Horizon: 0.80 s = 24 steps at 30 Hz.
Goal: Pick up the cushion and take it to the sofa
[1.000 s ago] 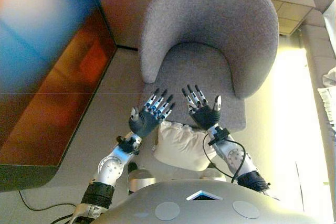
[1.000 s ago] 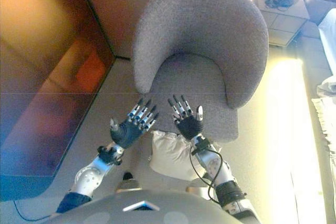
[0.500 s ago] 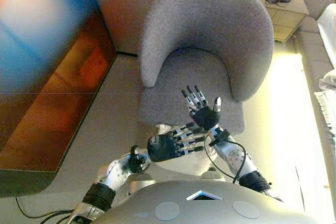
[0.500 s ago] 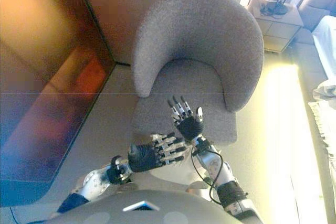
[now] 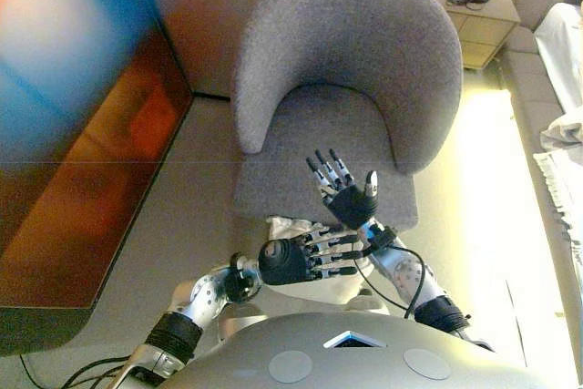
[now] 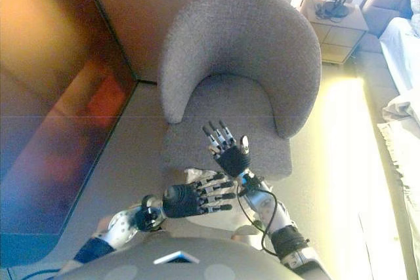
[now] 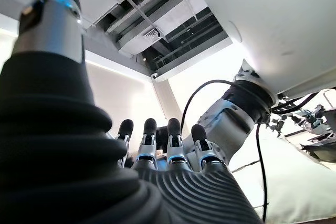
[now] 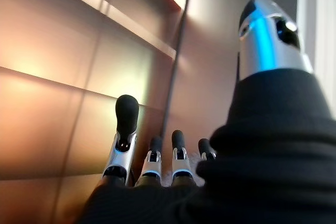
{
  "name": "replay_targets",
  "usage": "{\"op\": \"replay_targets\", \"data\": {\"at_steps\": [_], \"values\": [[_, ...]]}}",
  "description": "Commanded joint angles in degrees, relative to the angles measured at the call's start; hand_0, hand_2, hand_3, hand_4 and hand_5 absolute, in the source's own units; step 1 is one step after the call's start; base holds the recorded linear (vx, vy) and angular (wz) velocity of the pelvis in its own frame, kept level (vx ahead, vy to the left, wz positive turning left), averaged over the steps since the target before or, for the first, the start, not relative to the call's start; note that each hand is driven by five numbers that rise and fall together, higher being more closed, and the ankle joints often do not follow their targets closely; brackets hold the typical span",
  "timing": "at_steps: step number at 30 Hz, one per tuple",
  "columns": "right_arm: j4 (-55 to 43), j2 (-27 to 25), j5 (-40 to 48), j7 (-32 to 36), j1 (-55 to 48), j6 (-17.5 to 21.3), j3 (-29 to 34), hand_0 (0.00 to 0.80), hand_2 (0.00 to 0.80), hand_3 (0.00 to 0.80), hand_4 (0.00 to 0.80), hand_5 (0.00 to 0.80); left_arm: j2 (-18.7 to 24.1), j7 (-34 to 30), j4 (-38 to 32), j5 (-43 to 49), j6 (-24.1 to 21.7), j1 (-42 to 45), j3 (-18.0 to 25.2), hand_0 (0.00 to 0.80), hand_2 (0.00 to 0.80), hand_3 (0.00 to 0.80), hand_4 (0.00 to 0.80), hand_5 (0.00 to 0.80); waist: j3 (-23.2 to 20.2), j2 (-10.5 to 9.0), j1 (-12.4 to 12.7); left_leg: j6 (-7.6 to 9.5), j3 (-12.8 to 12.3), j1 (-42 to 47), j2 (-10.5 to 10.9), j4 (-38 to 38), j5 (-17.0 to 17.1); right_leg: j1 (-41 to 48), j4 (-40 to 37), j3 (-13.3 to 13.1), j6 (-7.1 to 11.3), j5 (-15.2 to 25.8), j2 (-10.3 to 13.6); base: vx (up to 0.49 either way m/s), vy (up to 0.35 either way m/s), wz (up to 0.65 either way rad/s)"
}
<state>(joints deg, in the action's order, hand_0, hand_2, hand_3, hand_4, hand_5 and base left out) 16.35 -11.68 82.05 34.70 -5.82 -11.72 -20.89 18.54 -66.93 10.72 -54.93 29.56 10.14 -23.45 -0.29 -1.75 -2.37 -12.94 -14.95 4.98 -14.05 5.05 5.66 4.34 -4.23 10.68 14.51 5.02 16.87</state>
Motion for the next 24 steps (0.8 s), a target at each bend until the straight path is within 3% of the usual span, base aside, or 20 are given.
{"op": "replay_targets", "data": {"at_steps": [1,24], "values": [[-6.07,0.26,-1.05,4.86,2.6,-0.63,0.82,0.0,0.0,0.0,0.0,0.0,-2.59,-0.33,1.07,-3.81,-1.81,-3.98,1.39,0.0,0.0,0.0,0.0,0.0,0.45,2.02,-0.02,4.33,-0.58,-1.43,0.86,-1.07,-1.45,-2.12,1.94,3.92,-0.96,-0.38,-1.91,0.007,0.007,-0.09],[-4.22,-0.39,-5.68,9.01,-1.48,-4.92,3.45,0.0,0.0,0.0,0.0,0.0,-1.75,7.34,1.38,-7.17,-6.54,-9.65,11.94,0.0,0.0,0.0,0.0,0.0,-0.53,2.67,-1.62,4.78,-0.88,-0.53,1.61,-0.76,-1.51,-1.65,1.63,3.22,-1.13,-0.3,-1.96,0.001,0.002,-0.01]]}}
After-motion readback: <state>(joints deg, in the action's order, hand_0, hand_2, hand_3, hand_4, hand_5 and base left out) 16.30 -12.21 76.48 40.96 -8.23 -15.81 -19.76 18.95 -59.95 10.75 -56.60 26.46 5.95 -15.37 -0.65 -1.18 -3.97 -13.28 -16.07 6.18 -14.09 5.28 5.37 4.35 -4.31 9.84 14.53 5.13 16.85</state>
